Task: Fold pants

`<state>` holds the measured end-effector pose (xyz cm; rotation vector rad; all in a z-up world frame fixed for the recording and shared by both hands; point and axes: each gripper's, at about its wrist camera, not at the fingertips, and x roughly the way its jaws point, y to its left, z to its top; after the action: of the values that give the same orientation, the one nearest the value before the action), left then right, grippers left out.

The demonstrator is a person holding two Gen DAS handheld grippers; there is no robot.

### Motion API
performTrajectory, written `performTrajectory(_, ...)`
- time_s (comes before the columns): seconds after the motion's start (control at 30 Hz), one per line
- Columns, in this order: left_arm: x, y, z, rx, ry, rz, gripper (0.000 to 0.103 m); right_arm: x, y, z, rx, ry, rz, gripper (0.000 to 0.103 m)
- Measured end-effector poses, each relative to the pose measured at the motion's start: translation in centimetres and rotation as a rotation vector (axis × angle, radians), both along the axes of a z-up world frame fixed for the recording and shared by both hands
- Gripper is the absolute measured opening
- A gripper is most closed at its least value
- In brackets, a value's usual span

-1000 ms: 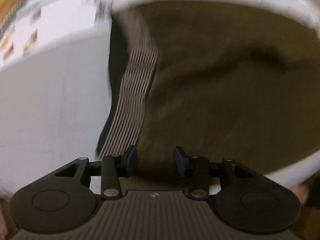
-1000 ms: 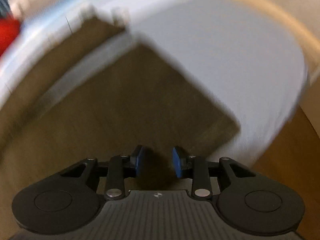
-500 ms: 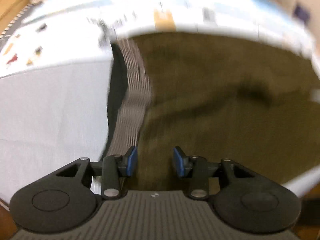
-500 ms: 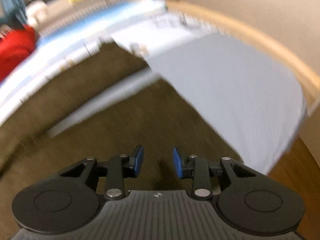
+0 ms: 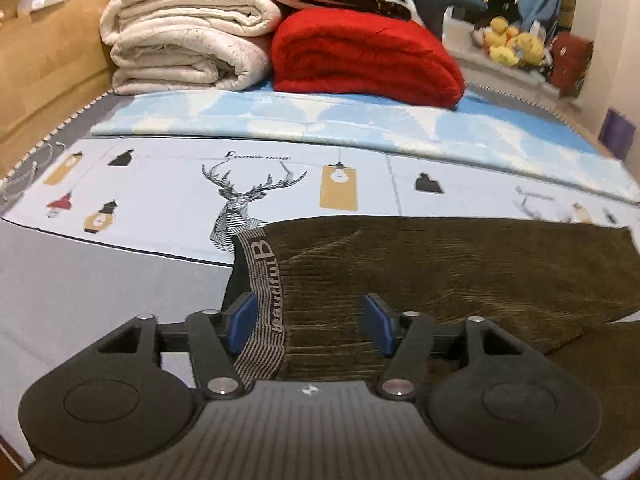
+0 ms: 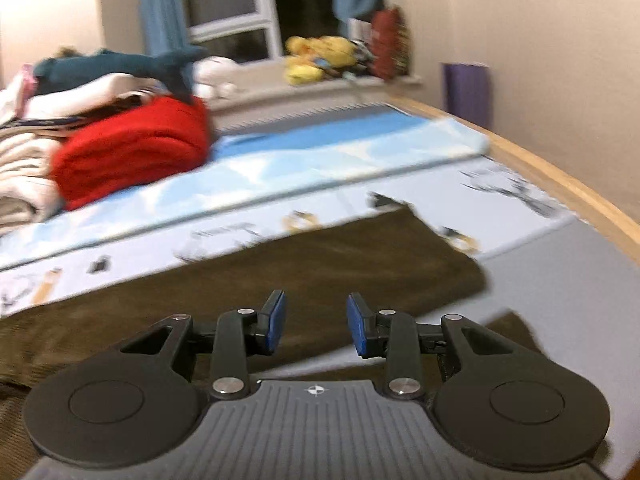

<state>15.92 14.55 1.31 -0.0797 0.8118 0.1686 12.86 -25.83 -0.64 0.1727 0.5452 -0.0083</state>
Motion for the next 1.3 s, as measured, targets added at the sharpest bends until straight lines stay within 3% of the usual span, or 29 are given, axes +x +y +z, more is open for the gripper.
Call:
performTrajectory(0.13,2.1,-1.1,-0.9,-0.026,0.098,-0.056,0.063,1.9,3.7,-0.1,0.039,-0.011,0.089,0.044)
performTrajectory(0.27,6.8,-0.8,-2.7,0.01,0.142,-0.083,0.018,3.7,6.0,0.2,0.046,-0.015,0.113,0.045)
performTrajectory(0.37,10.3,-0.3,-3.4,0.038,0.068,-0.105,0.017,5.0,7.6,0.0,0.01,-0.013,0.105,0.044)
performTrajectory(0.4,11.4,0.0,-4.0,0.06,0.054,-0.093,0.017,5.1,8.0,0.0,-0.005,-0.018,0.11,0.04)
performTrajectory(0.47,13.0,0.9,-5.2,0.052,0.036,-0.077,0.017,5.5,8.7,-0.1,-0.031,-0.014,0.131,0.012)
performTrajectory(0.5,13.9,1.4,-5.9,0.043,0.034,-0.068,0.017,5.8,8.7,-0.3,-0.047,-0.008,0.132,0.01)
performTrajectory(0.57,15.4,2.0,-7.0,0.042,0.045,-0.063,0.02,6.4,8.7,-0.6,-0.064,0.019,0.138,0.009)
performTrajectory(0.67,17.6,1.9,-8.3,0.076,0.038,-0.115,0.061,7.4,8.6,-1.2,-0.077,0.054,0.13,0.009)
performTrajectory(0.77,20.0,1.8,-9.7,0.09,0.042,-0.147,0.082,8.2,8.4,-1.7,-0.079,0.082,0.112,0.01)
performTrajectory(0.83,21.6,1.5,-11.3,0.095,0.107,-0.184,0.085,8.5,8.2,-2.0,-0.076,0.094,0.104,0.01)
performTrajectory(0.93,22.6,1.2,-12.7,0.149,0.106,-0.223,0.084,8.7,8.2,-2.2,-0.09,0.106,0.106,0.01)
performTrajectory(0.97,23.0,1.4,-13.0,0.131,0.123,-0.237,0.082,8.7,8.2,-2.2,-0.098,0.109,0.109,0.01)
performTrajectory(1.0,23.4,1.6,-13.3,0.102,0.143,-0.251,0.07,8.6,8.3,-2.3,-0.108,0.11,0.112,0.01)
performTrajectory(1.13,23.4,1.7,-13.4,0.021,0.164,-0.32,0.012,8.3,8.1,-2.2,-0.122,0.114,0.104,0.01)
performTrajectory(1.2,22.8,0.5,-12.9,0.091,0.164,-0.364,0.004,8.2,7.8,-2.0,-0.123,0.115,0.097,0.01)
performTrajectory(1.3,21.5,-0.4,-11.5,0.133,0.141,-0.382,0.002,7.7,7.4,-1.5,-0.127,0.109,0.083,0.01)
